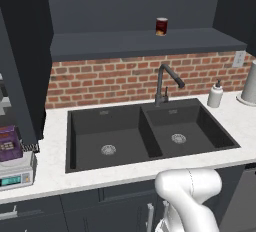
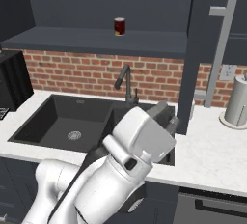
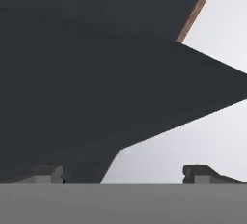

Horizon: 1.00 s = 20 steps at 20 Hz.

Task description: Pick the cereal and place it on the digital scale for weighing, and close the cabinet.

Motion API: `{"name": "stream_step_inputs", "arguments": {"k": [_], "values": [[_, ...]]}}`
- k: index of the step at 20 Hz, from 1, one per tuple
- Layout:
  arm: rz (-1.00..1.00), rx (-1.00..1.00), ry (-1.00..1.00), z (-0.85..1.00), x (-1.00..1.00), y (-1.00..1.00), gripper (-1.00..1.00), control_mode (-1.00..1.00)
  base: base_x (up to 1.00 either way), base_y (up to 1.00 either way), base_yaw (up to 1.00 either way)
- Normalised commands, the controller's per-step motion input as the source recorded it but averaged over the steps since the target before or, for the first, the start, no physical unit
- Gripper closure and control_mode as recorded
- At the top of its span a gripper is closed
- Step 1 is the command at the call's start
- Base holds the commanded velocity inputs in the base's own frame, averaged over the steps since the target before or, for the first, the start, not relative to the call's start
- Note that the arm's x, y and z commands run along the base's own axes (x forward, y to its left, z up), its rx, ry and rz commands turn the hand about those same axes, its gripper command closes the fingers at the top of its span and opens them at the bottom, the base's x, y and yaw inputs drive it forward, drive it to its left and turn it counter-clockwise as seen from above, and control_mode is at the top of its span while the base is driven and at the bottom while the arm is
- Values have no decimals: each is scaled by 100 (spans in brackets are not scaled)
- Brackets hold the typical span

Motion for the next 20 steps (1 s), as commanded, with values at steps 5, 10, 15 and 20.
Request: {"name": "stream_step_inputs", "arguments": {"k": [5, 10, 15, 20], "values": [[-1, 0, 9, 0, -63, -53, -100, -100, 0, 0, 0], [15, 0, 22, -1, -19, -40, -100, -100, 0, 0, 0], [23, 0, 15, -11, -1, -43, -100, -100, 0, 0, 0], [28, 0, 7, -33, -5, -71, -100, -100, 0, 0, 0]]}}
